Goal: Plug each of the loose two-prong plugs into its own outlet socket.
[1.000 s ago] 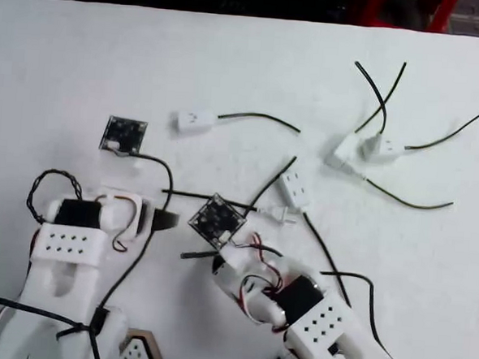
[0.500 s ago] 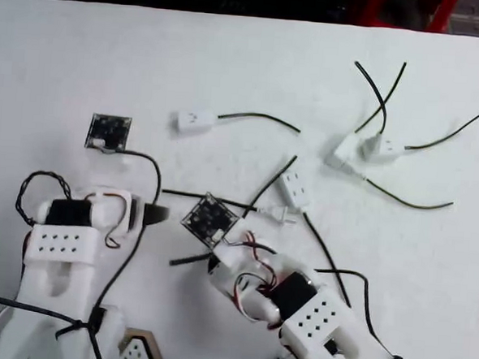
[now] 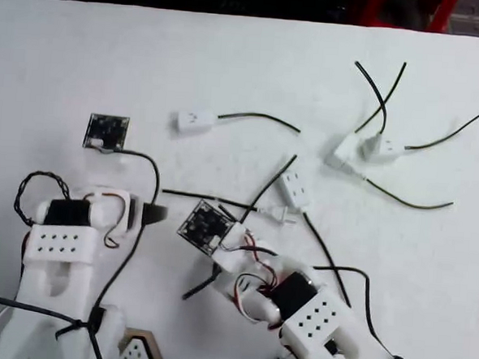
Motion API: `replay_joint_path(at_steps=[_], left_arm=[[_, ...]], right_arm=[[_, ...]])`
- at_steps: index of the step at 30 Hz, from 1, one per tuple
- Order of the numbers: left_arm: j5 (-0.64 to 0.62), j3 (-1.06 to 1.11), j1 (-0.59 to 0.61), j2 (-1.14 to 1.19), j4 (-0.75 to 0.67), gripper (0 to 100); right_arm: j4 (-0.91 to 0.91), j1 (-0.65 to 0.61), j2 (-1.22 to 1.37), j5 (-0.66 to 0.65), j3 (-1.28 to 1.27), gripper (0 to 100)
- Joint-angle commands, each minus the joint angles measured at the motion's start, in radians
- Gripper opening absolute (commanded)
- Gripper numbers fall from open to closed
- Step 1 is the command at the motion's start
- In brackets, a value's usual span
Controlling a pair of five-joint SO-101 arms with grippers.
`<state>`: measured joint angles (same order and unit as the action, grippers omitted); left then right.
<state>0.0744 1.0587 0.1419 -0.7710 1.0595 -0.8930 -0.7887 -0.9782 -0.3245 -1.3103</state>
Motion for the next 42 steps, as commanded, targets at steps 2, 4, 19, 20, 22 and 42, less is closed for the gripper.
replay_joint_path(at_steps=[2,4,19,20,22,42], left_arm=[[0.008,-0.011,0.008,-0.03,-0.018,35],[0.008,-0.011,0.008,-0.03,-0.018,35],[0.008,-0.008,0.008,-0.03,-0.018,35],[0.008,-0.008,0.008,-0.03,-0.018,35],[0.008,-0.008,0.008,-0.03,-0.018,35],[0.008,-0.006,0.008,-0.03,-0.018,35]], right_arm=[[-0.056,0.021,0.016,-0.014,0.068,1.6],[-0.094,0.019,0.016,-0.014,0.106,1.6],[-0.027,0.018,0.292,-0.012,0.118,1.6],[-0.012,0.018,0.314,-0.012,0.12,1.6],[0.016,0.016,0.355,-0.012,0.12,1.6],[-0.087,0.018,0.407,-0.009,0.259,4.2]])
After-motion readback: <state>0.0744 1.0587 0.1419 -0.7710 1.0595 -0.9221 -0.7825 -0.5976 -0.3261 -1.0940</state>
